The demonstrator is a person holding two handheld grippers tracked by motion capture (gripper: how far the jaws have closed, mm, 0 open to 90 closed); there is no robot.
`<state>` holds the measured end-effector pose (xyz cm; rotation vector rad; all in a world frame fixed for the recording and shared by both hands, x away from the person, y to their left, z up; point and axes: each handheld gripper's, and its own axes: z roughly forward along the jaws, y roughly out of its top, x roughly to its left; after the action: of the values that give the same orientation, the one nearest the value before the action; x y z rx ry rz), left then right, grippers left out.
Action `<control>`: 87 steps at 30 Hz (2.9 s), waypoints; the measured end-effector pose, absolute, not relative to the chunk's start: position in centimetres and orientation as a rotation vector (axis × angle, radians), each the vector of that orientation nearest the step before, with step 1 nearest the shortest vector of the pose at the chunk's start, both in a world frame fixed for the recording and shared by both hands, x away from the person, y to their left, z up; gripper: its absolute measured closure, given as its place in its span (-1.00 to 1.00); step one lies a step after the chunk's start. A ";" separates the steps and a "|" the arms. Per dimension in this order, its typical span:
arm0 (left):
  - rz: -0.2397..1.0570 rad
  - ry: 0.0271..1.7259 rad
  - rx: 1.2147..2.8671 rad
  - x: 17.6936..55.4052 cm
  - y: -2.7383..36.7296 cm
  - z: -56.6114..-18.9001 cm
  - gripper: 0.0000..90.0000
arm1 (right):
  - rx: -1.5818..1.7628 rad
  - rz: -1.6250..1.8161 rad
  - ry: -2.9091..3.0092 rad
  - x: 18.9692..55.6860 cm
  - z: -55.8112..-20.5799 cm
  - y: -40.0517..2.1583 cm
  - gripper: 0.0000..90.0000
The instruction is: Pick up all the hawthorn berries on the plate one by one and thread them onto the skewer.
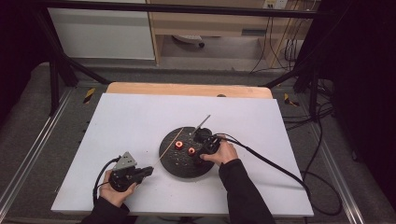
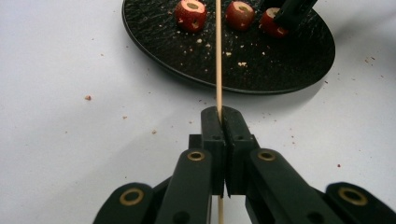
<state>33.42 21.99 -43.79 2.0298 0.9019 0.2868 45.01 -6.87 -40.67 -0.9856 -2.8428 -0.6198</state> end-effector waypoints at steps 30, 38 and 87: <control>0.303 0.894 2.023 33.2 21.8 -43.6 0.97 | -1.057 -0.779 -2.815 44.4 -38.7 -7.8 0.36; 0.320 0.891 2.013 33.1 21.7 -43.5 0.97 | -1.127 -0.980 -2.754 43.4 -38.0 -9.0 0.36; 0.321 0.911 1.950 32.6 20.4 -43.7 0.97 | -1.502 -2.057 -1.958 41.1 -40.3 -11.8 0.36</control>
<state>32.63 20.40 -43.70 1.9503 0.9111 0.3210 41.09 -11.79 -40.29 -1.5024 -1.9581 -2.0566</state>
